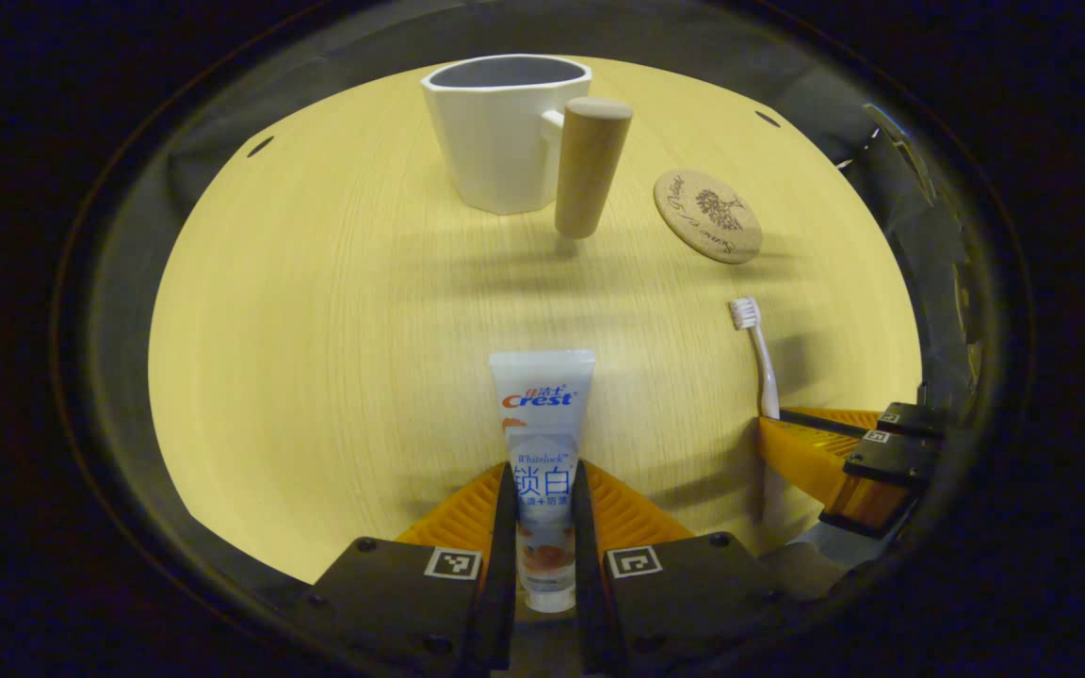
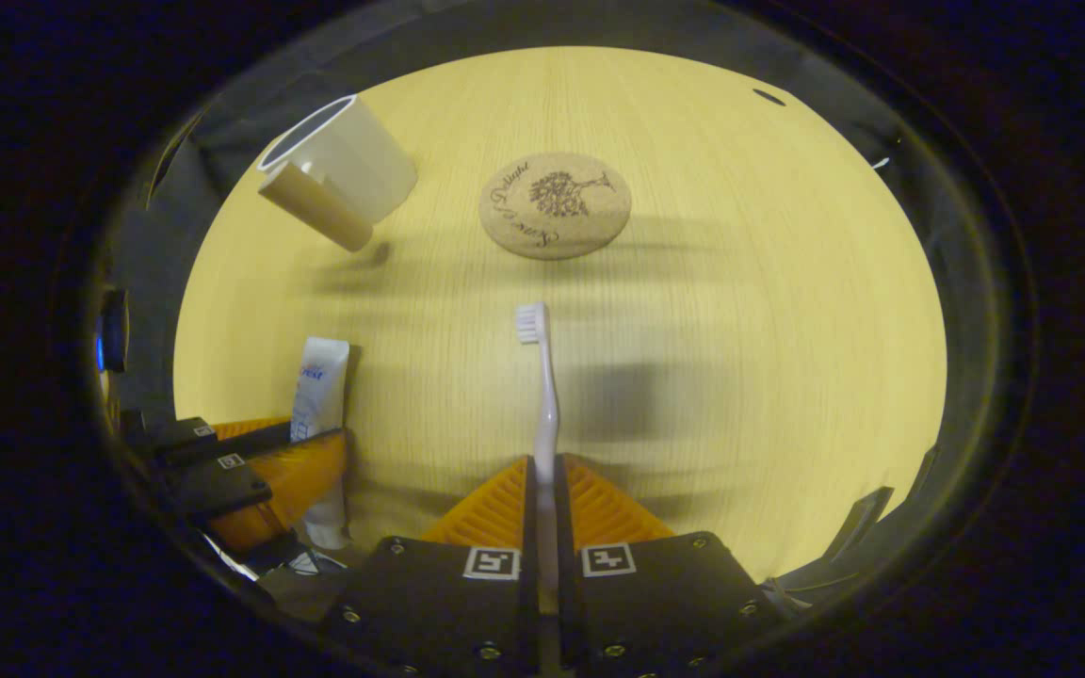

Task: Put the toothbrush and toothpaste on the desktop into the cup, then pick up the cup and place it on the coaster on the desktop.

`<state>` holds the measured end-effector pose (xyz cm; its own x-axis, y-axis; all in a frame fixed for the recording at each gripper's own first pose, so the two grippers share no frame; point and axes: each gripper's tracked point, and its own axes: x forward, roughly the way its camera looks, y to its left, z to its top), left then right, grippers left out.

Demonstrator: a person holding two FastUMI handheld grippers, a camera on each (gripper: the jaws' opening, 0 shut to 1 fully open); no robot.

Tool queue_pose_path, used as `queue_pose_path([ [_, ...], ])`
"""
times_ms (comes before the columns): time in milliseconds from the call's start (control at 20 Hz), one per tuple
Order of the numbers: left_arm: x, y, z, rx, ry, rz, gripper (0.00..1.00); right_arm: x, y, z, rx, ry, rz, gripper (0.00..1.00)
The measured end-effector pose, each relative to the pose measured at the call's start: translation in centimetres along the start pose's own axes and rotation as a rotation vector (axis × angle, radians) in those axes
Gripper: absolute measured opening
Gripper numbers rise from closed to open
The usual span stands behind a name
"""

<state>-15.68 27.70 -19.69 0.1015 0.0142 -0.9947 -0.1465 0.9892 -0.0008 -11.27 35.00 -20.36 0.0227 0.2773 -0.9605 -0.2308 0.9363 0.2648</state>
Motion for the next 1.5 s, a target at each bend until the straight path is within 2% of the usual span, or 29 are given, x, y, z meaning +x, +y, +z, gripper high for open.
queue_pose_path([
  [150,-0.1,0.0,-0.1,0.018,-0.017,-0.008,0.35,0.2,0.0,-0.1,0.003,-0.014,0.018,0.1],
  [200,-0.2,-0.3,0.2,0.012,-0.036,-0.013,0.35,-0.4,-0.1,0.2,0.025,-0.054,0.013,0.1],
  [250,-0.2,-0.1,-0.1,0.018,-0.039,-0.012,0.27,-0.4,-0.1,-0.3,-0.004,-0.031,0.018,0.04],
  [400,-0.3,-0.1,0.0,0.028,-0.073,-0.02,0.26,0.1,0.0,0.1,-0.008,-0.063,0.024,0.05],
  [700,-0.3,0.3,0.4,-0.027,-0.135,-0.039,0.26,-0.6,0.1,0.0,0.001,-0.117,0.051,0.05],
  [1100,-4.6,1.5,2.9,-0.077,-0.335,-0.062,0.27,-4.7,1.1,2.4,0.061,-0.279,0.174,0.04],
  [1500,-11.0,6.4,6.3,-0.17,-0.576,-0.086,0.27,-9.4,3.0,5.6,0.032,-0.476,0.281,0.04],
])
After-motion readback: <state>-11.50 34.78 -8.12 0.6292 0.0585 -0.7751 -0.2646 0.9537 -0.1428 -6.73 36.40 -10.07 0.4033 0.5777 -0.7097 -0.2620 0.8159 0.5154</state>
